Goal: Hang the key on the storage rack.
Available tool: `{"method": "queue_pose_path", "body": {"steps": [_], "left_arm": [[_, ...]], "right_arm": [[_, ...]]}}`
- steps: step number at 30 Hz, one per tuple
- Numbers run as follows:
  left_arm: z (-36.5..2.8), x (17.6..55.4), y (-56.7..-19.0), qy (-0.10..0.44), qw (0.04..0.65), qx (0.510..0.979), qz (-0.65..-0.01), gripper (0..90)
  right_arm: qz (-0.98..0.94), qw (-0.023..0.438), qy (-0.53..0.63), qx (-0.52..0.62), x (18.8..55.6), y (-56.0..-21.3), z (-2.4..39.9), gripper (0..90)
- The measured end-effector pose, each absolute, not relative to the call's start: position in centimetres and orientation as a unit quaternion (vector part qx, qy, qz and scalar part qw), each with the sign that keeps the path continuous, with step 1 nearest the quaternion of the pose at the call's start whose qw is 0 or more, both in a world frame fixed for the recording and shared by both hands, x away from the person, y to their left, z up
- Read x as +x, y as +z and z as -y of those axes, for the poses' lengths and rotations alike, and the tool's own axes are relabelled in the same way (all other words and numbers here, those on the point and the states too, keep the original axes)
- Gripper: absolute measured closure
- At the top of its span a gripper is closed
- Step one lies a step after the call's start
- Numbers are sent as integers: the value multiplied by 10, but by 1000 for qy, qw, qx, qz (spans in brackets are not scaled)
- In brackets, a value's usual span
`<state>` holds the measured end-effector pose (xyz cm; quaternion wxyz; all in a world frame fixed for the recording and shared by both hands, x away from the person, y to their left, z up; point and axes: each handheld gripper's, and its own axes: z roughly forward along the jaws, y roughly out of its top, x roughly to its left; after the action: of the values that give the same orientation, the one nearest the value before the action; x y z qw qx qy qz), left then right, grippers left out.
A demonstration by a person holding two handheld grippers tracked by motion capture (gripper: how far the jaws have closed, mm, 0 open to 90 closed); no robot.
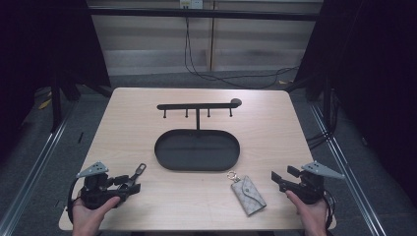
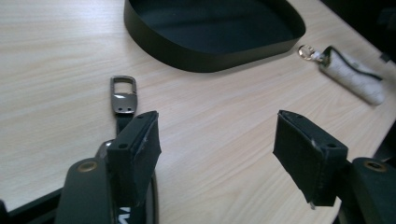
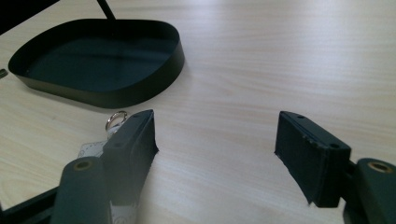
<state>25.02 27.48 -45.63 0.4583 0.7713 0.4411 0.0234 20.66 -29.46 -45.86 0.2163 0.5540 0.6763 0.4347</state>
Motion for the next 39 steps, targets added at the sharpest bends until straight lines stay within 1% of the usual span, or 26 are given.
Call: {"method": "queue_pose_path", "body": {"steps": [1, 2, 3, 7, 8, 10, 11, 12, 16, 17, 18, 19, 20, 22, 24, 29, 31, 34, 35, 36, 39], "left_arm": [[-275, 250, -456, 23, 458, 771, -441, 316], [-274, 250, -456, 23, 458, 772, -440, 316], [-274, 250, -455, 27, 453, 777, -436, 322], [-274, 250, -455, 34, 448, 780, -435, 324], [-274, 250, -455, 33, 449, 779, -437, 328], [-275, 248, -455, 33, 452, 778, -435, 369], [-275, 247, -454, 37, 453, 777, -436, 369], [-275, 246, -454, 43, 451, 778, -435, 421], [-273, 249, -451, 35, 448, 777, -440, 475], [-273, 249, -451, 35, 448, 777, -440, 474], [-273, 249, -450, 31, 448, 778, -438, 470], [-271, 249, -448, 43, 441, 782, -439, 456], [-271, 249, -448, 43, 441, 782, -439, 446], [-265, 253, -444, 46, 428, 795, -427, 444], [-263, 255, -443, 44, 426, 797, -426, 442], [-263, 262, -441, 40, 410, 799, -437, 447], [-264, 265, -439, 37, 402, 803, -439, 450], [-264, 267, -437, 41, 393, 808, -436, 468], [-264, 267, -436, 38, 391, 811, -434, 523], [-265, 269, -434, 30, 379, 820, -428, 544], [-264, 273, -431, 34, 366, 826, -427, 543]], "right_arm": [[-676, 210, 432, 558, 207, -460, 295, 263], [-676, 210, 432, 558, 207, -460, 295, 263], [-677, 196, 433, 562, 208, -461, 296, 257], [-676, 201, 433, 561, 207, -460, 296, 247], [-678, 199, 433, 559, 207, -461, 296, 225], [-679, 200, 431, 560, 207, -460, 295, 217], [-679, 200, 431, 559, 206, -460, 295, 220], [-676, 200, 436, 559, 205, -460, 294, 219], [-675, 199, 433, 563, 205, -461, 296, 188], [-681, 198, 430, 559, 205, -461, 296, 182], [-682, 200, 426, 559, 205, -461, 295, 182], [-682, 198, 426, 560, 204, -461, 295, 185], [-684, 197, 427, 558, 204, -461, 295, 185], [-685, 203, 424, 556, 204, -460, 295, 188], [-685, 201, 425, 556, 204, -460, 295, 188], [-689, 201, 422, 553, 203, -461, 294, 190], [-695, 194, 422, 550, 207, -462, 292, 195], [-696, 194, 420, 550, 207, -462, 292, 203], [-695, 194, 421, 550, 207, -461, 292, 203], [-695, 193, 422, 550, 207, -461, 292, 203], [-693, 192, 422, 552, 207, -461, 292, 203]]}}
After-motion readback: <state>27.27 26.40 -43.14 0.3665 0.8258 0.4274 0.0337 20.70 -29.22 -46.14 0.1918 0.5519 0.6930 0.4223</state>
